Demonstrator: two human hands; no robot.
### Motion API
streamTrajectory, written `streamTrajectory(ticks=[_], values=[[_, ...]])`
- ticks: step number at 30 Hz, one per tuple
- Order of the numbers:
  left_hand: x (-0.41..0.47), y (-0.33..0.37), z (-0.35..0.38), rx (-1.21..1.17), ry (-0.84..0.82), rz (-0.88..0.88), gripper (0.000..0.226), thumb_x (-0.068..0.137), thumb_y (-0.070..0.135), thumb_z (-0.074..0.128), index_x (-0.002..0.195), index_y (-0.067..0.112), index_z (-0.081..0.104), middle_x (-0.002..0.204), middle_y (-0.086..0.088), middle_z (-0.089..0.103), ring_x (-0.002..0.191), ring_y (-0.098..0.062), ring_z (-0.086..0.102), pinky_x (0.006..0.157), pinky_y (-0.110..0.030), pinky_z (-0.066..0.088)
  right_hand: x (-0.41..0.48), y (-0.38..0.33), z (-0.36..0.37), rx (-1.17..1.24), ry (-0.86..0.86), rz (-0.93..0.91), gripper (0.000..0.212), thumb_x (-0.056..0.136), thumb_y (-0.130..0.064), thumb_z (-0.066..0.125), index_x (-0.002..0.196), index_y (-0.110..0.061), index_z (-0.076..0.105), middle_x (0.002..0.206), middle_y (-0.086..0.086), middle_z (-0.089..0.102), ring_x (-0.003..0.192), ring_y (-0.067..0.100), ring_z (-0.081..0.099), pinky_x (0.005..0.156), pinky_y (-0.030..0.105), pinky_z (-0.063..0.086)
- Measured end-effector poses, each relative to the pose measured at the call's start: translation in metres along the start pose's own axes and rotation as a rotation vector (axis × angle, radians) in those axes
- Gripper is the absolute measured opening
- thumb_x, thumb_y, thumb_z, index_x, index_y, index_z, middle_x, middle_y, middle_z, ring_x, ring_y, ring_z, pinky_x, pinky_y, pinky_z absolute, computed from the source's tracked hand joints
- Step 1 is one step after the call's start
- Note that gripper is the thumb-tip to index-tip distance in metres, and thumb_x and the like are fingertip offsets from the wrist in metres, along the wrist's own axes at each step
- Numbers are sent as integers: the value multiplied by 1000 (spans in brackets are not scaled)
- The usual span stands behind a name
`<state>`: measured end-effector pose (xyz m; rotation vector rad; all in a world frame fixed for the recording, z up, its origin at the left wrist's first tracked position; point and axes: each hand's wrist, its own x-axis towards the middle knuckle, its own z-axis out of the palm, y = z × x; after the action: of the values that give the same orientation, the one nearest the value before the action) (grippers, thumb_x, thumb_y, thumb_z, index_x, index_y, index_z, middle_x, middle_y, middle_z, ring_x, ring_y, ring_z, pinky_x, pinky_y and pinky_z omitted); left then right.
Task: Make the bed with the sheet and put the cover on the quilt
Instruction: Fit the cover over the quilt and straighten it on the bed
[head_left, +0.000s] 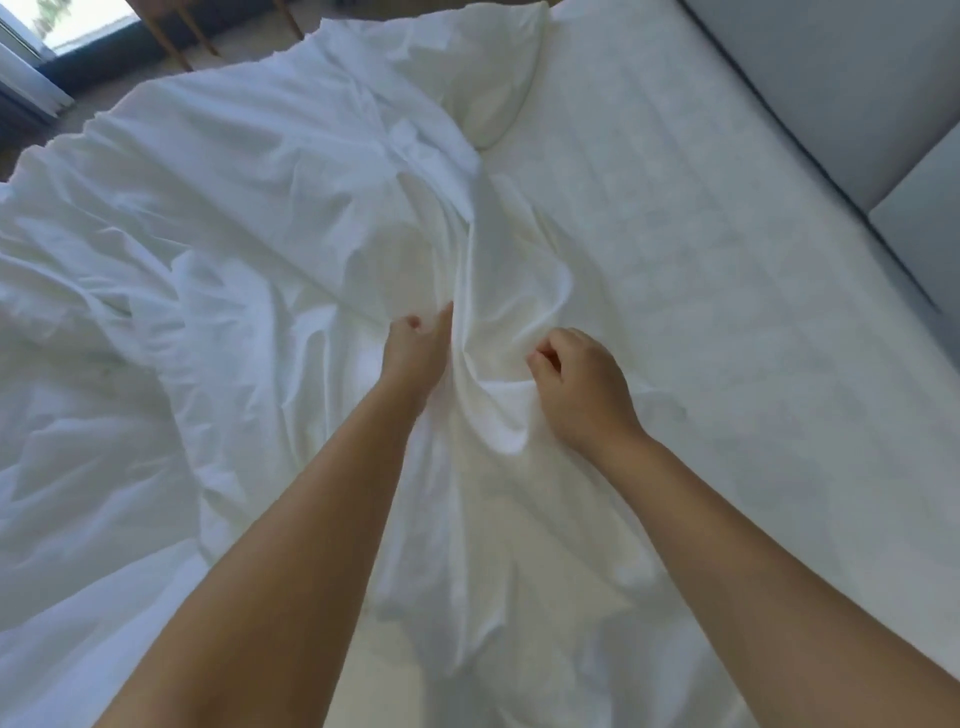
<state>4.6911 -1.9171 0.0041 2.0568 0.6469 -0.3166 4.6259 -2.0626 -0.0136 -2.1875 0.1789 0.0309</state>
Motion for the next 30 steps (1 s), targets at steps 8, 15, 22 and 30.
streamTrajectory(ticks=[8, 15, 22, 30], values=[[12, 16, -24, -579, 63, -19, 35, 98, 17, 38, 64, 17, 40, 59, 0, 41, 54, -14, 38, 58, -27, 38, 24, -33, 17, -150, -50, 64, 51, 89, -40, 57, 130, -12, 48, 132, 7, 45, 124, 24, 41, 103, 39, 36], [24, -15, -111, -575, -537, -81, 34, 89, 35, 58, 107, 8, 67, 82, -7, 73, 74, -21, 71, 64, -31, 58, 43, -70, 82, -209, -186, 62, 84, 82, -55, 61, 144, -11, 27, 140, 8, 35, 130, 25, 35, 103, 34, 33], [25, -75, -187, -1183, -411, 30, 27, 76, 16, 53, 92, 6, 72, 92, -12, 70, 84, -25, 70, 77, -37, 57, 54, -71, 96, -528, 29, -126, 68, 87, -45, 56, 146, -23, 29, 142, 8, 35, 132, 29, 29, 104, 42, 26], [44, -50, -146, 495, 193, 115, 37, 85, 23, 54, 116, 4, 49, 119, -16, 53, 108, -34, 51, 84, -37, 41, 67, -62, 115, -597, 53, -449, 11, 70, 2, 67, 68, -2, 57, 65, 15, 54, 58, 34, 56, 50, 35, 43]])
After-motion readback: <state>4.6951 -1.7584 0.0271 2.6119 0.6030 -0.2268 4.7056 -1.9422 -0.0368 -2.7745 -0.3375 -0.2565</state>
